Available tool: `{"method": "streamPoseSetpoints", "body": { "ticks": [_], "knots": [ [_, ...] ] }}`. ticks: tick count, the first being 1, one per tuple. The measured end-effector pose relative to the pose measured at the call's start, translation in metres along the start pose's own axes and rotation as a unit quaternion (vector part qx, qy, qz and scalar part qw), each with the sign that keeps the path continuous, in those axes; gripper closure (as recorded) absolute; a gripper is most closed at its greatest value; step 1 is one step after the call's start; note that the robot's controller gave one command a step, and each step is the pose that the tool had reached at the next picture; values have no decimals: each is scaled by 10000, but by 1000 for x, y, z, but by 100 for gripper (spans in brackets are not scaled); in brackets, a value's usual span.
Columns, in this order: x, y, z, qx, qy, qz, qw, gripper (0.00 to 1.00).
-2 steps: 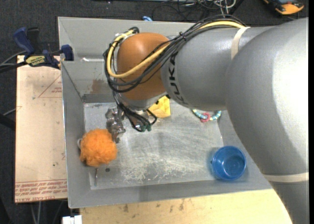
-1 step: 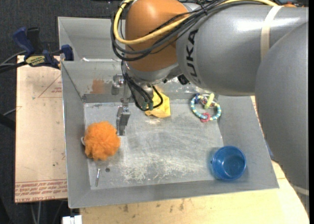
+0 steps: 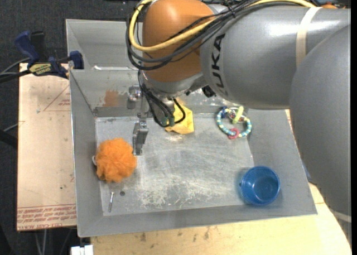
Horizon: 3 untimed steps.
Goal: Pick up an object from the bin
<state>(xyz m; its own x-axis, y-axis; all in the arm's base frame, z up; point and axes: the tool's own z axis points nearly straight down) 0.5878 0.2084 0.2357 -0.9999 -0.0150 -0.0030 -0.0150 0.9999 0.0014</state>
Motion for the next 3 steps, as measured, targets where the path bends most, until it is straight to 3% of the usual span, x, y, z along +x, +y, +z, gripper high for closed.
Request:
{"method": "streamPoseSetpoints", "body": {
  "ticks": [1, 2, 3],
  "knots": [
    [9, 11, 31, -3, -27, -280, 9996, 0],
    [15, 9, 77, -6, 4, -1191, 9929, 0],
    [12, 24, 163, 0, -10, -931, 9957, 100]
  ]
}}
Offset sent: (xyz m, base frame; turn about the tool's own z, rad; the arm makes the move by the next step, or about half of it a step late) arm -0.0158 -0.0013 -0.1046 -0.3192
